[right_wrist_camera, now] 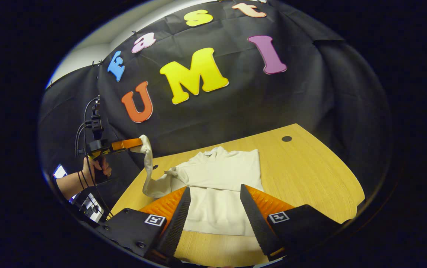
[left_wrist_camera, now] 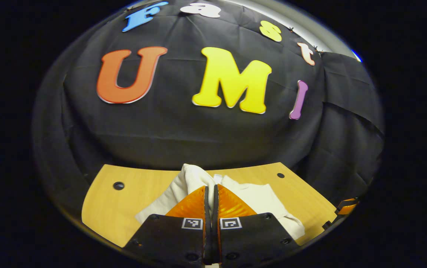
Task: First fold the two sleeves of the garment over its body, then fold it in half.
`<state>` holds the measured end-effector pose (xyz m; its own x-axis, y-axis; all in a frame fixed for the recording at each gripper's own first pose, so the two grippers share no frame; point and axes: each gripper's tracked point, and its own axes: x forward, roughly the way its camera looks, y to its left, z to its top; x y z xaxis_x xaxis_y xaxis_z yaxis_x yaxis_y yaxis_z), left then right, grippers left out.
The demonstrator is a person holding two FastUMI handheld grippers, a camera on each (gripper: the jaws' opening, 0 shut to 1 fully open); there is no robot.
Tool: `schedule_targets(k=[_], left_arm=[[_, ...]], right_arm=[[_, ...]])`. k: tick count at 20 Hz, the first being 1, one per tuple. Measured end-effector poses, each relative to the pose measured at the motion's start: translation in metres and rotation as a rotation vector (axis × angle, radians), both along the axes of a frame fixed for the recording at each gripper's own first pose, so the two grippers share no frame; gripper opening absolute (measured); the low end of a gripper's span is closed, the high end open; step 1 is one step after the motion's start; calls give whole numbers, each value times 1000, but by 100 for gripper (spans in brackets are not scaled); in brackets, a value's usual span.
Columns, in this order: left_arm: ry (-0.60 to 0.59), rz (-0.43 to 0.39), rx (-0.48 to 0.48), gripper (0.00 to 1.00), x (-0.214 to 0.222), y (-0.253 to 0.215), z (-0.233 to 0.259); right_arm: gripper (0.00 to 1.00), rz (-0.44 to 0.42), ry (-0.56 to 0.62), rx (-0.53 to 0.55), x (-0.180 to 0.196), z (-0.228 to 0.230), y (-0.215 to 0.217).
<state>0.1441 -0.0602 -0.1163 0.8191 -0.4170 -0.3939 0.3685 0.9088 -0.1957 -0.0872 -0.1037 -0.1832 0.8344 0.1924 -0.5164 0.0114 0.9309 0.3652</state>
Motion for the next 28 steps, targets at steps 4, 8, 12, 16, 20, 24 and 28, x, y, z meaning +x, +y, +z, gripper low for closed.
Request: schedule_targets(k=[4,8,12,16,20,24,28], left_arm=[[8,-153,5,3,20,-99,-18],[30,-179,62,3,43,-166,-68],[111,-179,126,3,70,-217,-142],[188,-228,157,3,78,-254,-195],[199,-300,164,3,74,-290,-202],[269,-306,256,3,67,-293,-241],[262,-262,232,21,69,-288,-239]], right_arm=[[85,-122,26,-10,-33,-3,-48],[84,-231,59,-4,-58,-3,-90],[84,-293,101,-25,-78,-10,-120],[85,-324,153,-58,-93,-16,-138],[85,-323,188,-79,-92,-17,-149],[85,-299,194,-70,-80,-17,-144],[85,-253,202,-77,-74,-18,-134]])
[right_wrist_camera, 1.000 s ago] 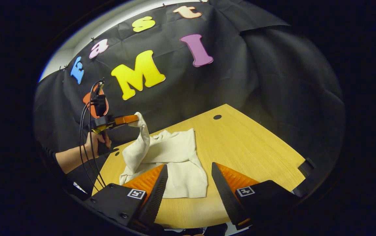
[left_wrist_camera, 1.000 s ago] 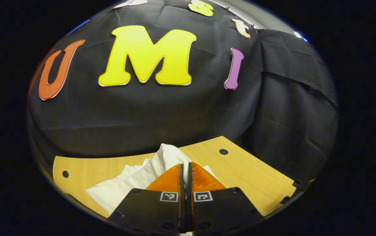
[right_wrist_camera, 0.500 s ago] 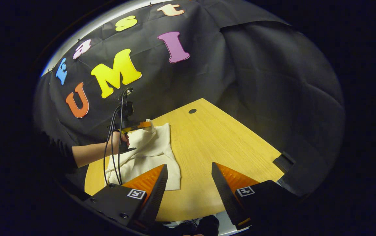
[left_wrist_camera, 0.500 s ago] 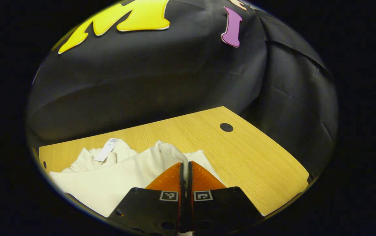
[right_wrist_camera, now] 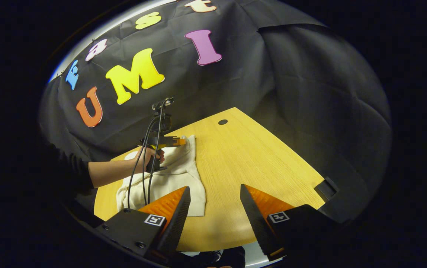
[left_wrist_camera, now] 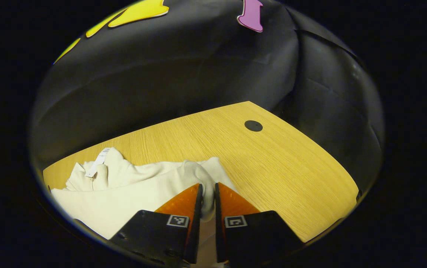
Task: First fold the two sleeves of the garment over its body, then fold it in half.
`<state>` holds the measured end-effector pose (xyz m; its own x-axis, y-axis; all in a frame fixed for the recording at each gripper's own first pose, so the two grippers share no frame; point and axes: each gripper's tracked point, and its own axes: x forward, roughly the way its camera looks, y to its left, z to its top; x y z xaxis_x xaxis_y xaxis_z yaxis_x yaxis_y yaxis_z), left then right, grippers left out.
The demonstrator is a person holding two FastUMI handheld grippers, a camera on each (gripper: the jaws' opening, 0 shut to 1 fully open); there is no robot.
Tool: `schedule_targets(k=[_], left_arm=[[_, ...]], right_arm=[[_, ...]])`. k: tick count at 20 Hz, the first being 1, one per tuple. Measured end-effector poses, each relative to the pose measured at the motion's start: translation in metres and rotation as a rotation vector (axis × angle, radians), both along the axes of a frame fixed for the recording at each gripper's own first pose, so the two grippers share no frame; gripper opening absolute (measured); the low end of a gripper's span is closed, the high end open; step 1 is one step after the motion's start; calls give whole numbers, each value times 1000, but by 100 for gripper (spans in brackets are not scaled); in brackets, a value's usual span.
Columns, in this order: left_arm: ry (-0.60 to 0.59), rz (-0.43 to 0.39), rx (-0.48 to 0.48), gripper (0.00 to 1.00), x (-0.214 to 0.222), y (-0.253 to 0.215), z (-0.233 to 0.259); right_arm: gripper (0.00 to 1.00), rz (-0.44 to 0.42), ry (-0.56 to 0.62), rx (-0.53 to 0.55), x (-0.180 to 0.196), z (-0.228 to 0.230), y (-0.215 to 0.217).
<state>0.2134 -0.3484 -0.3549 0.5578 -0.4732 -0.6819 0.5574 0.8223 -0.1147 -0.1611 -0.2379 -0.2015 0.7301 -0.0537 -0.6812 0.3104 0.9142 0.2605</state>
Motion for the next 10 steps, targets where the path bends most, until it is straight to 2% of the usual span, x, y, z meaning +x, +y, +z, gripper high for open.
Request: schedule_targets(k=[1,2,3,4,7,8,9,10], left_arm=[[2,21,0,31,-3,6,2],[-14,49,14,52,-5,18,5],[-36,76,23,82,-6,30,10],[-58,99,15,100,-10,41,19],[-141,175,-40,99,-26,81,63],[-170,203,-56,99,-31,97,81],[-198,227,-73,99,-36,113,100],[-227,248,-84,99,-41,130,119]], right_arm=[[85,5,-2,3,2,1,0],[85,8,-7,7,5,1,1],[85,14,-13,11,8,2,3],[85,22,-21,14,12,4,6],[85,60,-51,1,27,9,16],[79,75,-65,-9,35,13,21],[85,97,-82,-19,42,17,29],[84,124,-101,-33,49,23,38]])
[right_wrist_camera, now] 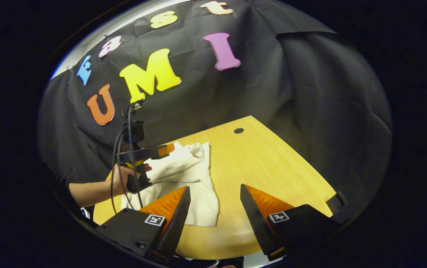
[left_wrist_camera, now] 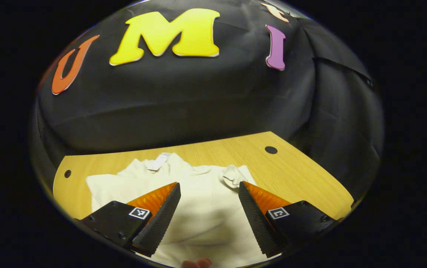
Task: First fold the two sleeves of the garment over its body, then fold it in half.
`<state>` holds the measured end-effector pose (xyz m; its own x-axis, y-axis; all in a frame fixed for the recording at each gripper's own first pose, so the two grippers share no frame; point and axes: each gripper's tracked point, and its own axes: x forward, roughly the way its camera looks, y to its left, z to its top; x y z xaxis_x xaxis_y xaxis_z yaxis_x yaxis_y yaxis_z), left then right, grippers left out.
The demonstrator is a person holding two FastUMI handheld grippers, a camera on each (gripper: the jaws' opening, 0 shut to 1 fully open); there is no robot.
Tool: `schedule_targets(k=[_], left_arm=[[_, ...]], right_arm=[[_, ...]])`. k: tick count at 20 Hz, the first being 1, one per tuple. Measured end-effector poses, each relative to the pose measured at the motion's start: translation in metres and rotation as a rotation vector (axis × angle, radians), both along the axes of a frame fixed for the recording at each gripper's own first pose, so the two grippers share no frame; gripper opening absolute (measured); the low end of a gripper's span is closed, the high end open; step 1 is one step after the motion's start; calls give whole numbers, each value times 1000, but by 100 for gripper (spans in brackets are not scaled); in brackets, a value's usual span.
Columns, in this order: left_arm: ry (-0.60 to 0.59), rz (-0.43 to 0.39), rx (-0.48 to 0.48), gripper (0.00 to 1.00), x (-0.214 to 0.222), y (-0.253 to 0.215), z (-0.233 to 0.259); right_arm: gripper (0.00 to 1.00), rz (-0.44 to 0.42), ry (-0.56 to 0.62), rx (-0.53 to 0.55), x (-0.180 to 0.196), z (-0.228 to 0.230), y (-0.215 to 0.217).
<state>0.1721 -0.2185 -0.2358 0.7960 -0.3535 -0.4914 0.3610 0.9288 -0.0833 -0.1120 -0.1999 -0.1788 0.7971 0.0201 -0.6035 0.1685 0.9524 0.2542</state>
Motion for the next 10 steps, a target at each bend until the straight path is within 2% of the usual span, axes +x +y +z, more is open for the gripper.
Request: schedule_targets(k=[3,5,6,10], left_arm=[[-97,71,-14,99,-21,43,52],[-141,110,-20,98,-51,84,80],[-149,123,-17,98,-62,100,89],[-172,244,-13,98,-119,159,106]], right_arm=[[88,74,-65,-56,21,16,25],[91,122,-99,-87,32,26,43],[94,146,-112,-98,36,30,53],[96,213,-160,-121,52,44,83]])
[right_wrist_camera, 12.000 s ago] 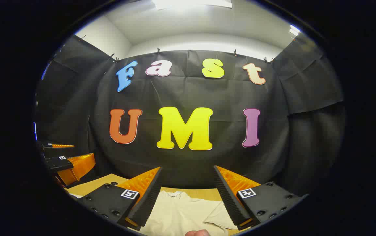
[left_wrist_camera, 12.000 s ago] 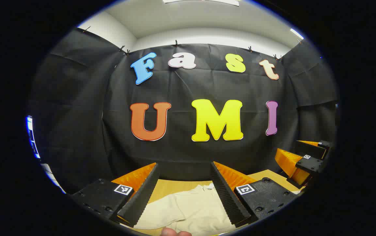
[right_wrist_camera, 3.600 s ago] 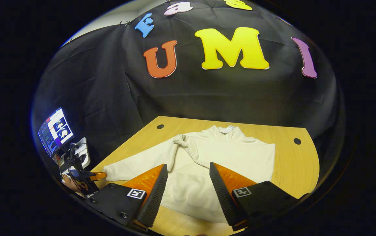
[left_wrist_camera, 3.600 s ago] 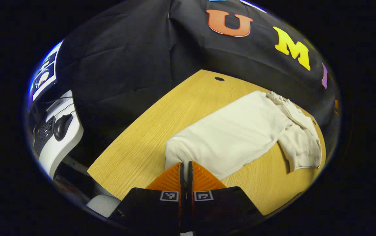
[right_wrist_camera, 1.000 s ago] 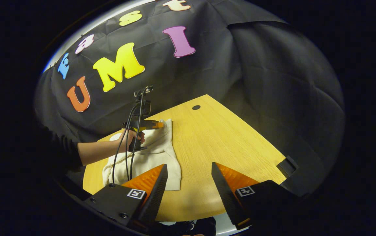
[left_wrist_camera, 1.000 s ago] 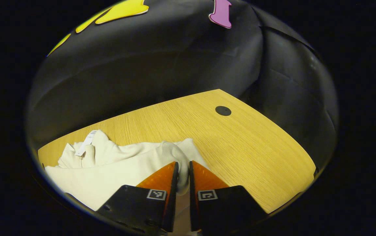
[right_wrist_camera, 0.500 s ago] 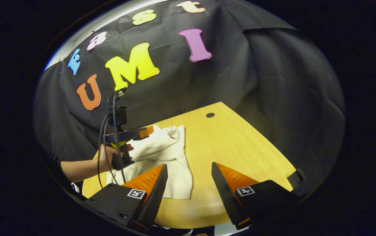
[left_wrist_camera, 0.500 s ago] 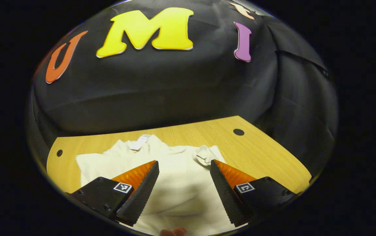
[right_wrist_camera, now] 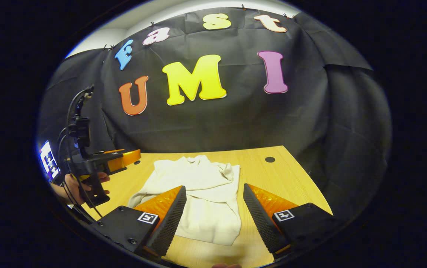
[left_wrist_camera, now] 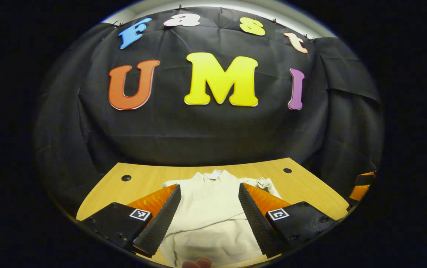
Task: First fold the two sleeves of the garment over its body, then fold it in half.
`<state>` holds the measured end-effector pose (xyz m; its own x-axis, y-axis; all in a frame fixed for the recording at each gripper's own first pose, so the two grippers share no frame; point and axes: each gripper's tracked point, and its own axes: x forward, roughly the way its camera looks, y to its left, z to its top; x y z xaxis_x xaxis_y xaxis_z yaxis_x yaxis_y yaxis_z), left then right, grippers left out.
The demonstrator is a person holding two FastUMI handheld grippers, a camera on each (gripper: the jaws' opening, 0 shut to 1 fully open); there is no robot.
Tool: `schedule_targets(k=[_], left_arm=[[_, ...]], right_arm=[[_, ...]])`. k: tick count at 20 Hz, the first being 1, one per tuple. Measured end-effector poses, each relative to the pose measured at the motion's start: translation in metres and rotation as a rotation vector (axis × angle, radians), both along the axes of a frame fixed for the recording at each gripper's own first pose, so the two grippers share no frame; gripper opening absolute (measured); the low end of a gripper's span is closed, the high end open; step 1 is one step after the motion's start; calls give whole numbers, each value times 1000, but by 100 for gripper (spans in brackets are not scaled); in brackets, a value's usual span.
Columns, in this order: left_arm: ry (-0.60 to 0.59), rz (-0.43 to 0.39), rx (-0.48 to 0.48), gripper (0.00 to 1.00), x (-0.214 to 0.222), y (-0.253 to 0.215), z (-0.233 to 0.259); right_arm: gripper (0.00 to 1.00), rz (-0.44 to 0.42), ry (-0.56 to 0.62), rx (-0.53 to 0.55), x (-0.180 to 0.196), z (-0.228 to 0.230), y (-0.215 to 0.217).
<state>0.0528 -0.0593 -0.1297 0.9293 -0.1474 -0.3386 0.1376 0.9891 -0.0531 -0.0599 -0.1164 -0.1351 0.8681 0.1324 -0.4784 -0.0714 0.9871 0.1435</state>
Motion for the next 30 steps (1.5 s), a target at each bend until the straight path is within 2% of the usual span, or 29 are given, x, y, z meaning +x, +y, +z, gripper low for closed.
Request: schedule_targets(k=[3,6,11,16,19,20,21,22,23,24,25,30], left_arm=[[-11,41,7,98,-31,27,12],[11,49,2,98,-55,41,9],[139,21,3,98,-85,53,-31],[307,-88,-13,99,-113,52,-92],[443,-134,-66,99,-134,57,-139],[489,-139,-80,99,-141,62,-153],[539,-138,-93,99,-151,70,-171],[587,-125,-98,99,-159,78,-187],[630,-115,-108,99,-168,85,-201],[659,-111,-120,99,-172,89,-210],[666,-106,-127,99,-173,90,-214],[685,-117,-135,98,-162,76,-225]], right_arm=[[96,23,-26,-11,8,6,17],[96,55,-17,-24,8,2,30],[96,104,43,-47,-2,-17,30],[96,64,205,-7,-23,-66,-2],[97,45,329,-12,-42,-107,-24],[97,43,365,-22,-49,-119,-28],[92,40,405,-33,-58,-132,-32],[92,36,438,-37,-64,-145,-35],[97,31,476,-43,-70,-157,-38],[92,27,513,-48,-76,-170,-38],[97,20,550,-52,-82,-182,-40],[97,-44,669,-44,-87,-220,-40]])
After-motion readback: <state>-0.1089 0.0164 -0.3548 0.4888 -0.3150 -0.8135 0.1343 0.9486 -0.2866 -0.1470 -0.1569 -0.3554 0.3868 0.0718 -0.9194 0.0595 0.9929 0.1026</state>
